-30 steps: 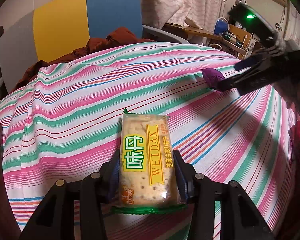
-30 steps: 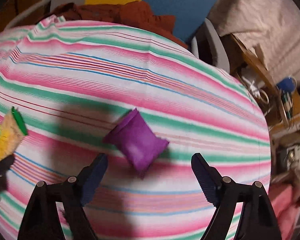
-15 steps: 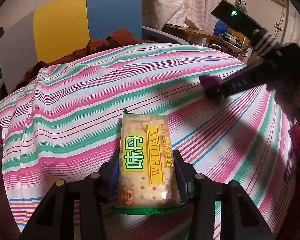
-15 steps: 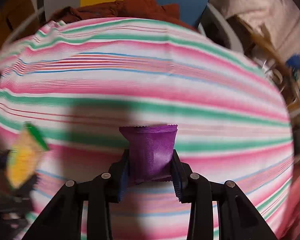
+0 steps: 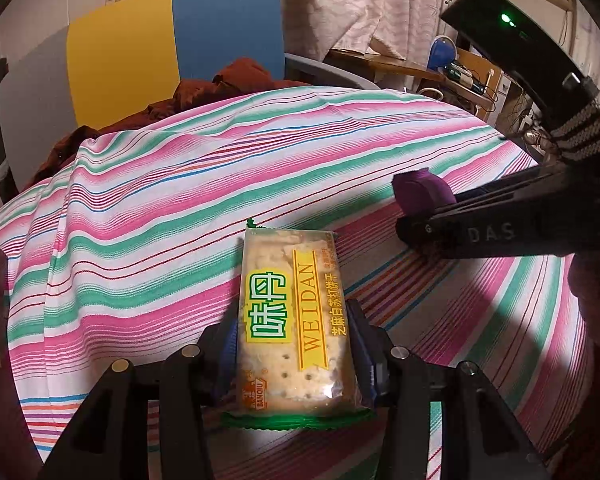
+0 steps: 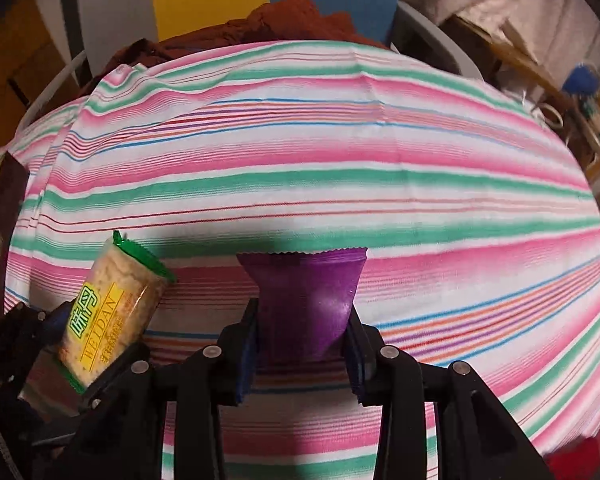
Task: Organize objects
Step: 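Grasp the last purple sachet with the right gripper while left holds the crackers, then carry cracker pack and purple sachet over the gold tray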
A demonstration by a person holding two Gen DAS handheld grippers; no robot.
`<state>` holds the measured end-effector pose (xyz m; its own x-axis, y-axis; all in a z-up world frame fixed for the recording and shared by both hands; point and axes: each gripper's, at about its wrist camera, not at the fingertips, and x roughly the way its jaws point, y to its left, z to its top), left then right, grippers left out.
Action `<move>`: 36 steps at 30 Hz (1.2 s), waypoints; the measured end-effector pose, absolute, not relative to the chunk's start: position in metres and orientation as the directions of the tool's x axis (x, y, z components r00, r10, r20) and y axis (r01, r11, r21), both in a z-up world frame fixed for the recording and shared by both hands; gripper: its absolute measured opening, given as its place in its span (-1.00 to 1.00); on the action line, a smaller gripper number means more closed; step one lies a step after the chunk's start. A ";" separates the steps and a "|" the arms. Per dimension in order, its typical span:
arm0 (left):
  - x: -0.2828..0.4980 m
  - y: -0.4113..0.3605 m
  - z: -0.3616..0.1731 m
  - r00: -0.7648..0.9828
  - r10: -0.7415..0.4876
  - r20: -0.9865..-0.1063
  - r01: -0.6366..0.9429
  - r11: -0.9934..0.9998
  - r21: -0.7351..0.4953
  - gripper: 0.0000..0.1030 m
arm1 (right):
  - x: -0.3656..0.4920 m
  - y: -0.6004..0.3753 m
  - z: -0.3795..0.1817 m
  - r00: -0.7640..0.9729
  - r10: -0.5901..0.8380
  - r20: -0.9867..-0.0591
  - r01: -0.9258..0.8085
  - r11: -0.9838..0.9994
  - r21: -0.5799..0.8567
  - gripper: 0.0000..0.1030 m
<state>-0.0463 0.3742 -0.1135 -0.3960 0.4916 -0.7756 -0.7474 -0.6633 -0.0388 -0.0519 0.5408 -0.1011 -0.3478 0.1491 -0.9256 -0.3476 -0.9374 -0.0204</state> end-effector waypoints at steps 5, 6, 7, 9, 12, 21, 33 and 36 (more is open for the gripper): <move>-0.044 0.376 -0.113 -0.409 0.481 -0.775 -0.746 -0.666 -0.020 -0.08 | -0.053 0.534 -0.103 -0.363 0.151 -0.920 -0.315 -0.949 -0.031 -0.27; -0.044 0.376 -0.113 -0.411 0.480 -0.775 -0.746 -0.666 -0.017 -0.08 | -0.054 0.534 -0.103 -0.366 0.153 -0.918 -0.310 -0.950 -0.035 -0.27; -0.043 0.376 -0.112 -0.412 0.478 -0.776 -0.746 -0.666 -0.015 -0.08 | -0.055 0.533 -0.104 -0.368 0.155 -0.917 -0.305 -0.952 -0.038 -0.27; -0.044 0.376 -0.111 -0.407 0.475 -0.780 -0.745 -0.667 -0.017 -0.08 | -0.051 0.534 -0.102 -0.375 0.160 -0.913 -0.296 -0.954 -0.046 -0.27; -0.044 0.370 -0.107 -0.421 0.447 -0.789 -0.721 -0.693 -0.008 -0.08 | -0.047 0.533 -0.101 -0.383 0.172 -0.908 -0.282 -0.957 -0.063 -0.27; -0.024 0.321 -0.060 -0.488 0.455 -0.744 -0.687 -0.727 0.006 -0.08 | -0.050 0.519 -0.100 -0.396 0.181 -0.900 -0.233 -0.968 -0.092 -0.27; -0.015 0.246 -0.007 -0.615 0.423 -0.665 -0.600 -0.799 0.047 -0.08 | -0.048 0.497 -0.101 -0.396 0.169 -0.903 -0.170 -0.979 -0.109 -0.27; -0.018 0.225 -0.002 -0.635 0.407 -0.657 -0.569 -0.821 0.041 -0.08 | -0.049 0.496 -0.100 -0.374 0.164 -0.913 -0.187 -0.977 -0.099 -0.27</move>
